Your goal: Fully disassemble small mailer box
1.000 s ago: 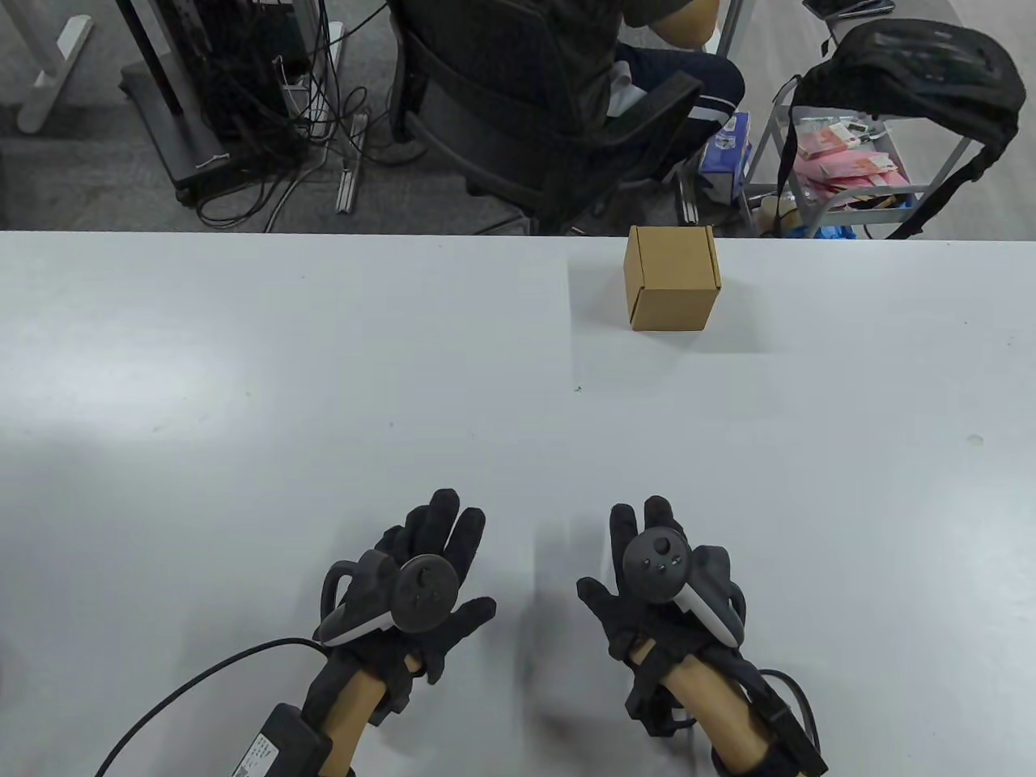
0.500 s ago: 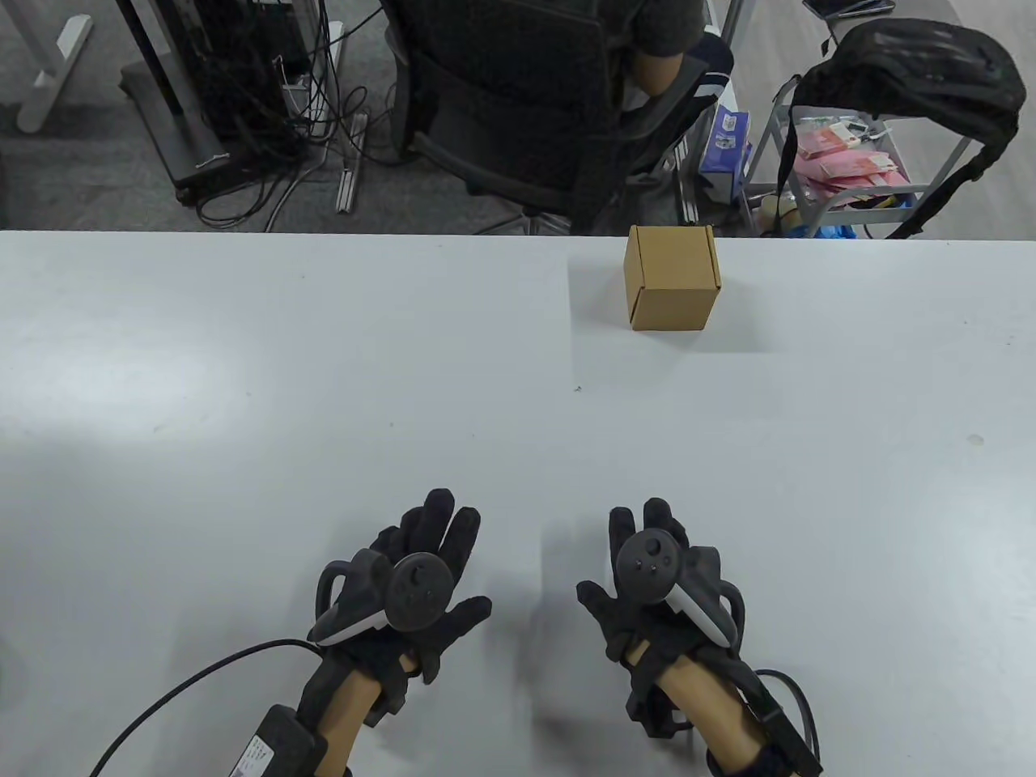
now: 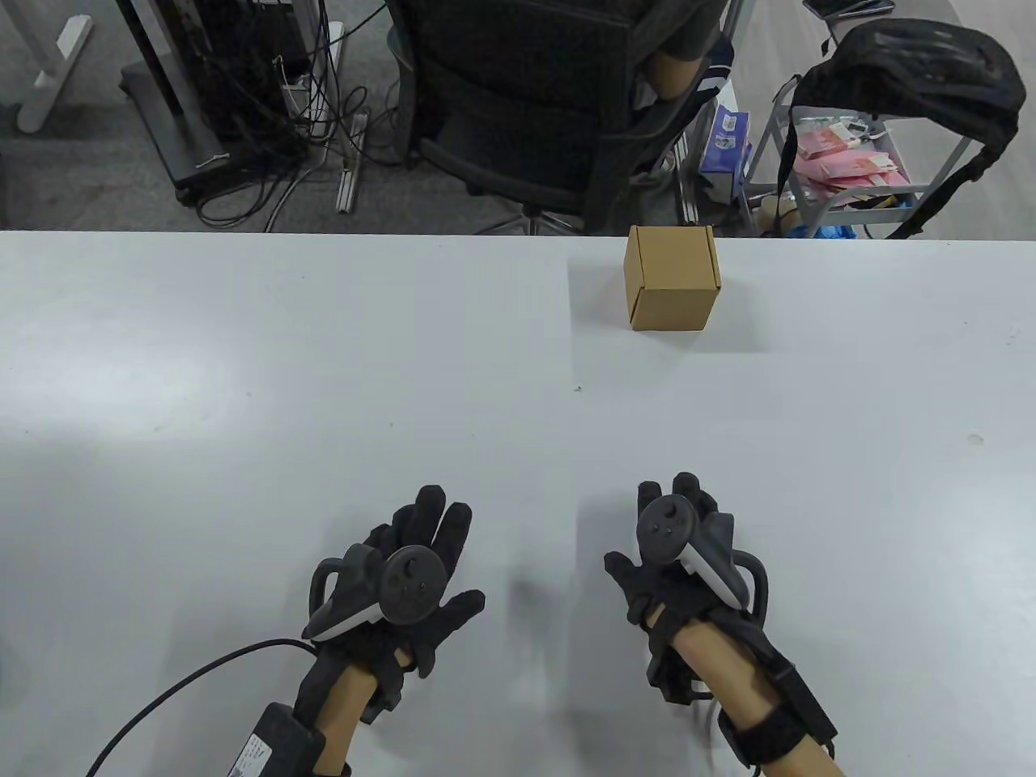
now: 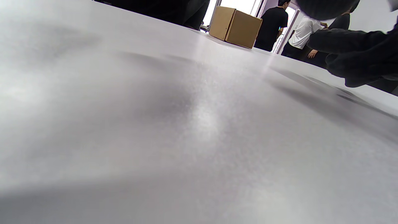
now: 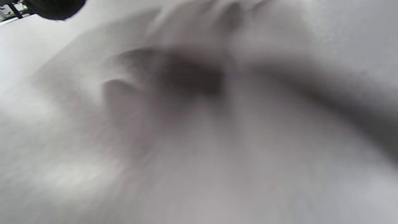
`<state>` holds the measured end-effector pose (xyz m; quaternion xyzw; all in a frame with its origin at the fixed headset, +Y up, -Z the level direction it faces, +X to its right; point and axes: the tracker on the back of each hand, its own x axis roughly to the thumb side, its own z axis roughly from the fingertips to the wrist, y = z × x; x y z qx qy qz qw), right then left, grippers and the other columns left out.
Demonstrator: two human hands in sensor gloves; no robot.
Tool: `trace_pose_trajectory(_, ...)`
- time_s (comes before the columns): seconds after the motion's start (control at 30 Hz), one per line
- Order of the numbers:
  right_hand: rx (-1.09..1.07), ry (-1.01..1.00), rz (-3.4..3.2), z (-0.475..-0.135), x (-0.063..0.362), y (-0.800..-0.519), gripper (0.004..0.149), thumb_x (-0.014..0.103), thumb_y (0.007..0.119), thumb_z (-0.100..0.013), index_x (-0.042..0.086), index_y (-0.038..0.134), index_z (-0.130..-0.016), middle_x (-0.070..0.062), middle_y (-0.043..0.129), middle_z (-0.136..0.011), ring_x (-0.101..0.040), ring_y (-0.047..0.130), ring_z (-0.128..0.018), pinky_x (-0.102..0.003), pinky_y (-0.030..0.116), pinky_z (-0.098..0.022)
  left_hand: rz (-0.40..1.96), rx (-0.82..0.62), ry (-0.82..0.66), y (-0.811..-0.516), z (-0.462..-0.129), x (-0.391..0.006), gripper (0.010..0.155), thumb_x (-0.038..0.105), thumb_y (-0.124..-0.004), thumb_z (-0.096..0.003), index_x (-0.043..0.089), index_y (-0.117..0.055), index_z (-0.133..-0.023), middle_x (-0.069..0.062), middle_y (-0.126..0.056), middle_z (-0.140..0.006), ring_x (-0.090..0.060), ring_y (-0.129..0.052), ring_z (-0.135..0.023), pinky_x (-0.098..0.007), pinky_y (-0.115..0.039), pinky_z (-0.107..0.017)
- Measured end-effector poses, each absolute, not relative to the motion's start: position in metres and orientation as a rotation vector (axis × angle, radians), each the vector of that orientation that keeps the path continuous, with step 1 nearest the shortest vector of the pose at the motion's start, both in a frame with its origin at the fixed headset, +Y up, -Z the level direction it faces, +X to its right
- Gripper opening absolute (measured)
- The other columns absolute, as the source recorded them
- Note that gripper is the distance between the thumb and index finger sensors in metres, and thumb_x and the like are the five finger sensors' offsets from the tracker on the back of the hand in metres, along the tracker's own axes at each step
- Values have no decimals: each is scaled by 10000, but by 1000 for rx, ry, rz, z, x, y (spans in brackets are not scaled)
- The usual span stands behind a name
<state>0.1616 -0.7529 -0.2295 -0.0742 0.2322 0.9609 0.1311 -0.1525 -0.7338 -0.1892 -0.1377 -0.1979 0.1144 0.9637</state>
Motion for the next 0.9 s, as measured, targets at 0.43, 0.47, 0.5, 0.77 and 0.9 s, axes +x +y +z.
trace_pose_trajectory(0.43,-325,682,2787,-300,176,-745,844,652,566,-360,413,-53,-883,52,-296,-905,-338,-101,-1007,-599,198,-779,231,-283,-378,-733,-190,-156,921,649,-652,-452,323,-19,-1036,-28,126,-1076,-416,-219,-1081,-652,-304,-761)
trace_pose_trajectory(0.47,-344,672,2802,-309,177,-742,845,653,566,-358,416,-54,-881,54,-297,-905,-336,-103,-1008,-601,194,-780,231,-283,-374,-732,-190,-157,921,648,-653,-451,324,-19,-1035,-26,125,-1076,-415,-221,-1081,-650,-304,-762)
trace_pose_trajectory(0.5,-356,664,2814,-317,177,-740,846,656,564,-357,418,-57,-879,57,-299,-904,-333,-105,-1009,-602,190,-782,232,-282,-370,-732,-190,-158,922,649,-652,-451,323,-19,-1036,-26,125,-1076,-415,-219,-1081,-651,-303,-762)
trace_pose_trajectory(0.77,-459,592,2744,-376,180,-725,879,688,592,-341,450,-68,-870,91,-312,-907,-315,-130,-1022,-641,154,-780,235,-282,-341,-732,-193,-167,920,649,-652,-452,323,-20,-1036,-28,125,-1077,-418,-223,-1080,-652,-303,-761)
trace_pose_trajectory(0.9,-513,564,2742,-411,177,-716,909,708,614,-329,461,-73,-871,102,-319,-908,-307,-146,-1026,-655,133,-779,234,-277,-329,-731,-195,-170,921,649,-652,-452,323,-18,-1036,-29,127,-1076,-418,-223,-1080,-652,-303,-762)
